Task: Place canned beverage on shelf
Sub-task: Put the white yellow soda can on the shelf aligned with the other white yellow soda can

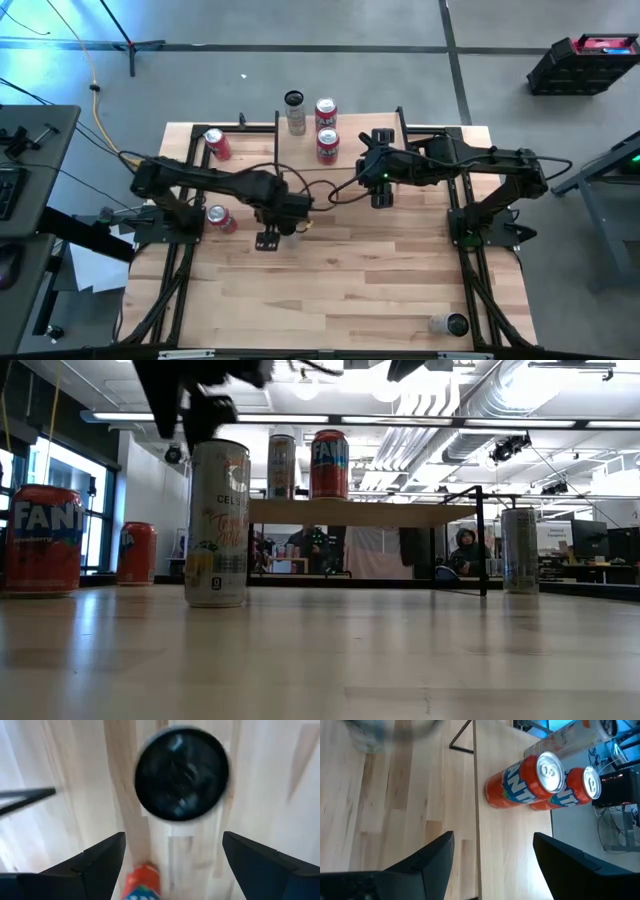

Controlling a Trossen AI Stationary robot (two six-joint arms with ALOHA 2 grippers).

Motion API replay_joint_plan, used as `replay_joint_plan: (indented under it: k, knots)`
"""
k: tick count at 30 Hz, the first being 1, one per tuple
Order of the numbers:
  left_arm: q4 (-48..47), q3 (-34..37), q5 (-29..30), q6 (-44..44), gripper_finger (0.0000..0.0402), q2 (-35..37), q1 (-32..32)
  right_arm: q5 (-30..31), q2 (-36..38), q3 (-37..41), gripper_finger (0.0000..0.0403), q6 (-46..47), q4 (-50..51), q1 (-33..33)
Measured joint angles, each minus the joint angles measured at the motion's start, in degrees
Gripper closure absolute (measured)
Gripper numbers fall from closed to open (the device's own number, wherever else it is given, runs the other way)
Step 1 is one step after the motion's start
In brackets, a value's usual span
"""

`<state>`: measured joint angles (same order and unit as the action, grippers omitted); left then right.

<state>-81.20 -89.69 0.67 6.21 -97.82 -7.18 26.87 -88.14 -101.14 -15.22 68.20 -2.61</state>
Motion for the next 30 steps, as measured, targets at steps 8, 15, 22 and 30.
replay_joint_plan:
  k: [8, 15, 22, 30]
  knots:
    - [9.61, 13.08, 4.37, 15.97, 0.0076, 14.82, -5.32, 0.27, 0.02, 0.0, 0.0147, 4.13, 2.51, -0.85]
    - [21.68, 28.29, 6.96, 34.61, 0.0076, 24.33, -12.41, 2.99, 0.02, 0.0, 0.0147, 10.8, 4.46, -5.4]
    - [36.44, 31.43, 16.56, 51.06, 0.0076, 21.73, -24.93, 3.1, 0.02, 0.0, 0.0147, 17.09, 6.06, -11.45]
    - [36.51, 29.95, 26.76, 71.23, 0.0076, 12.2, -31.12, 4.93, 0.03, 0.0, 0.0147, 28.58, 12.55, -20.63]
